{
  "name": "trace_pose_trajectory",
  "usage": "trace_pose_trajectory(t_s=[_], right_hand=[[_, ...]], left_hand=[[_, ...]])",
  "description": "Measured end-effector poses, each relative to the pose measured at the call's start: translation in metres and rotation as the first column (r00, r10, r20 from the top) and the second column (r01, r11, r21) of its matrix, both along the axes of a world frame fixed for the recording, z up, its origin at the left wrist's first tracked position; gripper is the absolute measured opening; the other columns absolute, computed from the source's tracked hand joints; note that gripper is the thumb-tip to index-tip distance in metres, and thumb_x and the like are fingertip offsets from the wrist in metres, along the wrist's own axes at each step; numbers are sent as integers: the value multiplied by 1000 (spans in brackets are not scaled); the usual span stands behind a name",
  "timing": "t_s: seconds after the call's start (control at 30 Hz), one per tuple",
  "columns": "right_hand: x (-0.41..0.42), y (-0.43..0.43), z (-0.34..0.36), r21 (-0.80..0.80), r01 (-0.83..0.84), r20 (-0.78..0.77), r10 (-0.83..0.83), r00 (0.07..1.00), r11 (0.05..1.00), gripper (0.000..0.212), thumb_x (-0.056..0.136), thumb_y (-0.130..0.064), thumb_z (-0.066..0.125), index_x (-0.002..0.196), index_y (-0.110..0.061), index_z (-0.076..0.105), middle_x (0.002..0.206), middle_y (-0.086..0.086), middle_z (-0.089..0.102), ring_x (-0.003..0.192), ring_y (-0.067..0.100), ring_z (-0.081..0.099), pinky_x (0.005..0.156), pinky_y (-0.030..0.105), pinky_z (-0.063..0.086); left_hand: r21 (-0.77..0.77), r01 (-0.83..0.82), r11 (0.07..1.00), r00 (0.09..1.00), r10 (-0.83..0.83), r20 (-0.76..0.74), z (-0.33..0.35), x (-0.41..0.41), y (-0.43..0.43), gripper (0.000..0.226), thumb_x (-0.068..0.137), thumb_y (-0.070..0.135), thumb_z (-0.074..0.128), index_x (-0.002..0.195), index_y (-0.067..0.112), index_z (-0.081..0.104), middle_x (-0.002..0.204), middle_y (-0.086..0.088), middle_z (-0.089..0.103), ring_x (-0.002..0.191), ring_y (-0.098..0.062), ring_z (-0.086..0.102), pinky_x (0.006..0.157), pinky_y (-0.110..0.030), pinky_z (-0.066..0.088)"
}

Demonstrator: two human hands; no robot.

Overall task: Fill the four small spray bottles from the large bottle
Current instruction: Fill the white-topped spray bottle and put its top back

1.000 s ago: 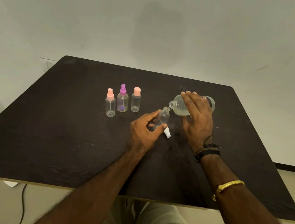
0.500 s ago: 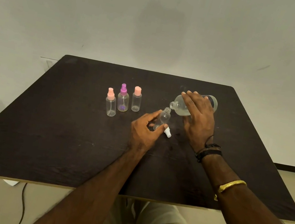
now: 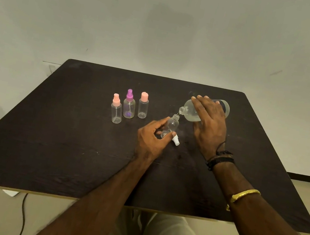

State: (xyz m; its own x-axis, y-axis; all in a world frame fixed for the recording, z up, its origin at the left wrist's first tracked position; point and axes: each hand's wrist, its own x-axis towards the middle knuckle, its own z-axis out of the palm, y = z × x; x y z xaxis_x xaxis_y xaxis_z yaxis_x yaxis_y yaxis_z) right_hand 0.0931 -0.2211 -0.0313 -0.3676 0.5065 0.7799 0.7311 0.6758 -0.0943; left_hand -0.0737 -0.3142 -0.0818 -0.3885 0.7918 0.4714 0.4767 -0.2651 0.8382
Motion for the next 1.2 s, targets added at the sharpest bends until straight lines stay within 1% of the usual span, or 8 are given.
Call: trace_pose_trajectory(t_s=[0.07,0.2,0.33,0.57,0.7,0.83,1.1,1.2], right_hand=[[0,0,0,7,1,-3,-1,1000,1000,66,81,5,73,142,-14,56,144,8,57,139,28,48,117,53,35],[1,0,2,14,-13,-12,13,1000,1000,66,80,9,70,141,-13,56,143,8,57,139,28,48,116,53,35],[1,0,3,11,-9,-11,10,1000,1000,65,81,8,71,141,-13,56,143,8,58,139,29,48,115,54,36],[1,-1,3,11,-8,-3,8,1000,1000,62,83,5,71,140,-12,57,142,10,58,138,30,49,114,54,37],[1,-2,4,10,-5,5,5,1000,1000,61,83,4,71,141,-13,57,142,9,58,138,30,48,114,54,37],[1,-2,4,10,-7,5,7,1000,1000,62,83,6,69,141,-13,56,143,9,58,138,30,48,114,54,37],[1,-2,5,16,-8,4,8,1000,1000,64,82,8,69,142,-13,56,143,10,58,138,30,48,115,54,36],[1,-3,5,17,-18,0,18,1000,1000,64,81,9,68,141,-12,56,142,10,58,138,31,48,114,55,36]], left_hand=[[0,0,1000,1000,0,-2,0,0,0,52,82,21,85,129,8,67,109,9,68,97,16,61,83,-3,47],[3,10,1000,1000,-10,7,-1,0,1,53,82,23,85,130,10,66,111,9,69,98,8,65,85,-12,53],[-1,14,1000,1000,-14,7,-1,0,1,53,82,24,85,130,11,66,110,12,67,97,11,64,84,-8,51],[-7,22,1000,1000,-22,10,-1,1,1,53,82,26,84,130,13,66,109,12,68,95,5,65,84,-11,53],[1,24,1000,1000,-24,13,0,1,0,52,82,25,85,129,14,67,107,13,67,93,6,65,83,-11,54],[10,21,1000,999,-22,28,0,1,0,52,81,24,85,129,13,67,107,13,68,94,3,67,82,-15,56],[5,20,1000,999,-20,40,0,1,0,54,81,24,86,130,12,67,109,13,68,96,4,67,83,-15,57],[5,18,1000,999,-19,38,0,1,0,53,81,24,85,129,11,67,109,14,68,95,7,66,82,-14,56]])
